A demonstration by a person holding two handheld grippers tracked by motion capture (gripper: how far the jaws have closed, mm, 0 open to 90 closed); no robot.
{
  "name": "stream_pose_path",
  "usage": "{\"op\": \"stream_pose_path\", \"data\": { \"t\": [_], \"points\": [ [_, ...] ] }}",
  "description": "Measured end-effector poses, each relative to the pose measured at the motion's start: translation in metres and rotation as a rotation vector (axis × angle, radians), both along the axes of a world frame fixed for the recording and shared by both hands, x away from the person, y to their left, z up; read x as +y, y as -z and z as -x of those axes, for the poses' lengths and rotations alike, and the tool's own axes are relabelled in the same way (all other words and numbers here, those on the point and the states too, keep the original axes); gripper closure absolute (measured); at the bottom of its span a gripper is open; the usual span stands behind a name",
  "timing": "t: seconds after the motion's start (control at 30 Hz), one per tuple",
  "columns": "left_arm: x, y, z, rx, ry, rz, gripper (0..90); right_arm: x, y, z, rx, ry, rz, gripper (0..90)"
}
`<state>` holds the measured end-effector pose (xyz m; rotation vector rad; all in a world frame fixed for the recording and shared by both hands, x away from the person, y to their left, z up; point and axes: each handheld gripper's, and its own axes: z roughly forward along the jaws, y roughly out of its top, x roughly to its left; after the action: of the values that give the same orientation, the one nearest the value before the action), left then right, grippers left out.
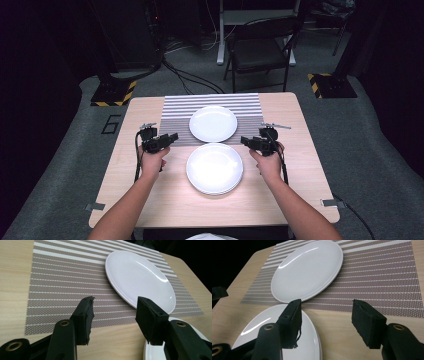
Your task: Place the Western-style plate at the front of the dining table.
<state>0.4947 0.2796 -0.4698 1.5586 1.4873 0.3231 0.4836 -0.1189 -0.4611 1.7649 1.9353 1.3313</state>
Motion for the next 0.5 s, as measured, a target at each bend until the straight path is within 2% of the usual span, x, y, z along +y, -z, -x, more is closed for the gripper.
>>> {"op": "stream_pose_path", "data": {
  "t": [0.17, 0.5],
  "points": [
    [0.004, -0.001, 0.011, -0.005, 0.013, -0.015, 47.2, -0.004, -0.001, 0.011, 0.000, -0.022, -0.009, 40.1],
    [0.012, -0.005, 0.033, -0.034, 0.039, -0.040, 47.1, -0.008, 0.002, 0.034, -0.020, -0.050, 0.011, 39.7]
  ]
}}
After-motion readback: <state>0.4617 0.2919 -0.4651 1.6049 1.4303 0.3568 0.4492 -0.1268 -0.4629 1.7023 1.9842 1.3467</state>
